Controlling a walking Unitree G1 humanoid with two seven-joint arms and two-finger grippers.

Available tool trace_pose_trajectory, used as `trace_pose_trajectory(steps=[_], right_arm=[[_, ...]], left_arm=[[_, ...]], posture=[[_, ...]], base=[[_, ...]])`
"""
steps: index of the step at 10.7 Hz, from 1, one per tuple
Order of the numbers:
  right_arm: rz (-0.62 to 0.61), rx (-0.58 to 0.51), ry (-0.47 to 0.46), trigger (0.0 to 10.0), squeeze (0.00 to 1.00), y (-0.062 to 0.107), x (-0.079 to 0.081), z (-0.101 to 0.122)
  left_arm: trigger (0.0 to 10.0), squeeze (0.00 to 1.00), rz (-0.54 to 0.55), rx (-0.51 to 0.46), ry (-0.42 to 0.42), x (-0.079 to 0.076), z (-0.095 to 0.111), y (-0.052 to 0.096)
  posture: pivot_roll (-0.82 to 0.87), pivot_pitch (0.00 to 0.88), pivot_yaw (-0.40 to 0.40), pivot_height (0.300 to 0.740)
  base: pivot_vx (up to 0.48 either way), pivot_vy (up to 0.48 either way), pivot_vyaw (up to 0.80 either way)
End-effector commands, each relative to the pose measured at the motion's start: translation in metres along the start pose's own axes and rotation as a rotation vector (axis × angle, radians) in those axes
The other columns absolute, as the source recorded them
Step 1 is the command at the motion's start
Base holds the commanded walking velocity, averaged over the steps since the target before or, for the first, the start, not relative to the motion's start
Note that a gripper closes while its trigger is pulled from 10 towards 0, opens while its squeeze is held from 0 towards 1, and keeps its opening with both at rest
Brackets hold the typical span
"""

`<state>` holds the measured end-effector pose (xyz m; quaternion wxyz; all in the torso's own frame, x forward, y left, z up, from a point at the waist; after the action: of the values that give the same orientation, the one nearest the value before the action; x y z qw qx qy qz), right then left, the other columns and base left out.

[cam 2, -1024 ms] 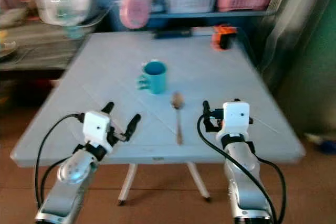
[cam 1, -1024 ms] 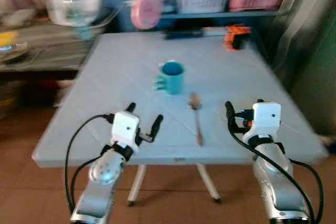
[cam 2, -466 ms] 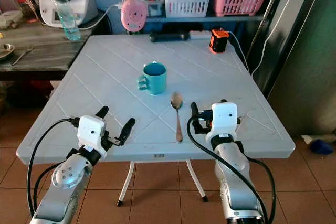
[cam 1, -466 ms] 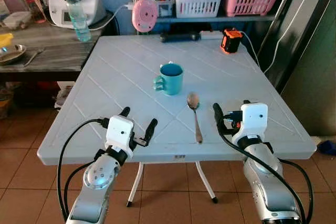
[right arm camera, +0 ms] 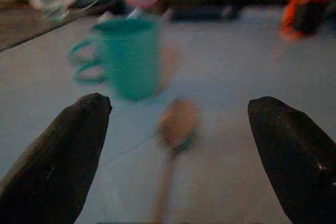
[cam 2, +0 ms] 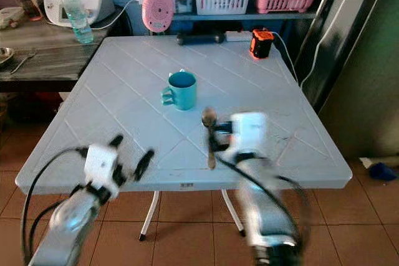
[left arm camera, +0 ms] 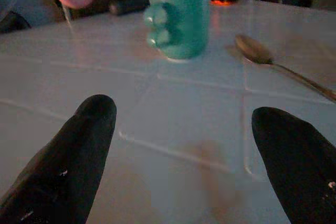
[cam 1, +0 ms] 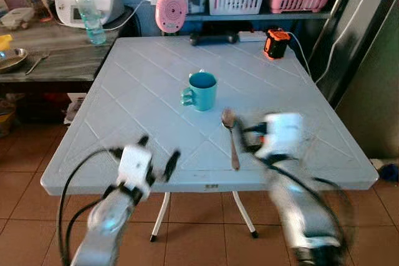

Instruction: Setting the table

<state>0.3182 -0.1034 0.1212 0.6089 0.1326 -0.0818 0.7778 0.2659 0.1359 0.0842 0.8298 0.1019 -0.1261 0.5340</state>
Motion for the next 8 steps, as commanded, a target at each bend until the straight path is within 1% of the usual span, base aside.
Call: trace_pose_trajectory(steps=[1, 2, 4, 7, 8], right_arm=[[-0.004, 0.048, -0.019, 10.0, 0.00, -0.002, 0.003, -0.009], [-0.026, 0.104, -0.060, 10.0, 0.00, -0.005, 0.005, -0.020], [-0.088, 0.148, -0.051, 10.0, 0.00, -0.009, 0.001, -0.030], [-0.138, 0.161, -0.070, 10.0, 0.00, -0.017, -0.001, -0.035], [-0.138, 0.189, -0.102, 10.0, 0.00, -0.023, 0.001, -0.038]], left_arm=[[10.0, 0.00, -0.033, -0.018, 0.007, 0.000, 0.005, 0.001], [10.0, 0.00, -0.055, -0.018, 0.010, -0.002, 0.006, 0.001], [10.0, 0.00, -0.082, -0.026, 0.016, -0.005, 0.008, 0.001], [10.0, 0.00, -0.120, -0.028, 0.018, -0.008, 0.009, 0.001], [10.0, 0.00, -0.142, -0.036, 0.019, -0.011, 0.012, -0.001]], posture=[[0.08, 0.000, 0.035, 0.740], [0.09, 0.000, 0.035, 0.740], [0.09, 0.000, 0.047, 0.740], [0.09, 0.000, 0.053, 0.740], [0.09, 0.000, 0.051, 0.740]], base=[[0.000, 0.000, 0.00], [0.000, 0.000, 0.00], [0.000, 0.000, 0.00], [0.000, 0.000, 0.00], [0.000, 0.000, 0.00]])
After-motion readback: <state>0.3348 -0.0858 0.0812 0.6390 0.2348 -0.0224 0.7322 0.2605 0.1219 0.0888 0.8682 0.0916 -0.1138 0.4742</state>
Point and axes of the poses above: a point about 5 cm out from each wrist's last joint towards the gripper, its own y axis pointing back from the gripper into the wrist, its own z axis along the axis of the wrist's last joint, x = y × z, the point moved 2 cm from there along -y, pointing out of the wrist towards the gripper, and after that the axes turned 13 degrees about -y, right-handed, at the moved point
